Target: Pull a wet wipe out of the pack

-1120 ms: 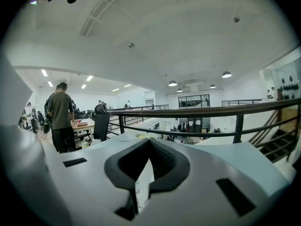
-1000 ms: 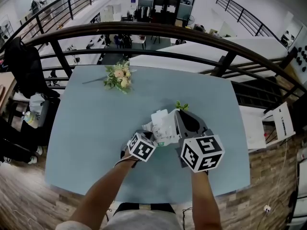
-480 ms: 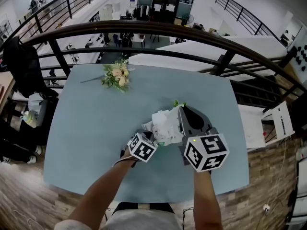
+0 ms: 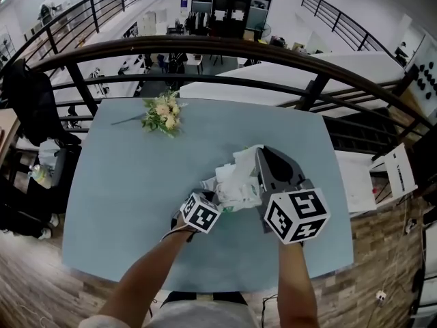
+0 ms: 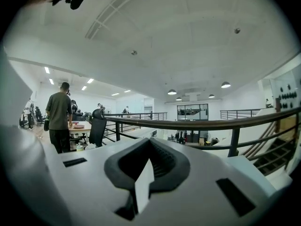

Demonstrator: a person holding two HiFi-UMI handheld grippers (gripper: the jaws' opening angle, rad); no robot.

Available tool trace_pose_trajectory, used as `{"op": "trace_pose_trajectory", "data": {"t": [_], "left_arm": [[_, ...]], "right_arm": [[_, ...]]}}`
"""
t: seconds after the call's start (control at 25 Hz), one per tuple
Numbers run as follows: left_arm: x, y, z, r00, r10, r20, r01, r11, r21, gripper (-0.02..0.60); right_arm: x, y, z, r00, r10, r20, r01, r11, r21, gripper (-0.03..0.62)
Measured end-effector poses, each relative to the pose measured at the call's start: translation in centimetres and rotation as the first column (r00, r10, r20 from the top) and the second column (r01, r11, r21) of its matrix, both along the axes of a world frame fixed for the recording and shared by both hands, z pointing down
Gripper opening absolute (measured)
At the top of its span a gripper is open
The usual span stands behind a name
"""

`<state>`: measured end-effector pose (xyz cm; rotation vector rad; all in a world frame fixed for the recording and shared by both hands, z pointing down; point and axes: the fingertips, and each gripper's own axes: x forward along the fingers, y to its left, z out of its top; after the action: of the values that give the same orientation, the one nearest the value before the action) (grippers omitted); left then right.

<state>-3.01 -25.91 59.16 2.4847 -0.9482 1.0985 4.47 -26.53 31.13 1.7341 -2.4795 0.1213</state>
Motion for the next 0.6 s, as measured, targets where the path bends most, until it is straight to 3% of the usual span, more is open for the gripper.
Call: {"op": "trace_pose_trajectory", "data": {"t": [0.24,0.6], "left_arm": [[0.0,-0.3,0.1,1.000,0.000,0.008,0.000,1.000,-0.007,-0.006],[-0.8,-0.7,-1.2,0.998,-0.064,-0.023,0.064,0.998,-0.010,-0.005]], "right_arm": [[1.3,0.5,-3.4,0.999,0.024,0.021,-0.026,0.996,0.087,0.003],[1.6,1.3,-1.1,0.999,0.045,-0.014,-0.045,0.998,0.043,0.003]]}}
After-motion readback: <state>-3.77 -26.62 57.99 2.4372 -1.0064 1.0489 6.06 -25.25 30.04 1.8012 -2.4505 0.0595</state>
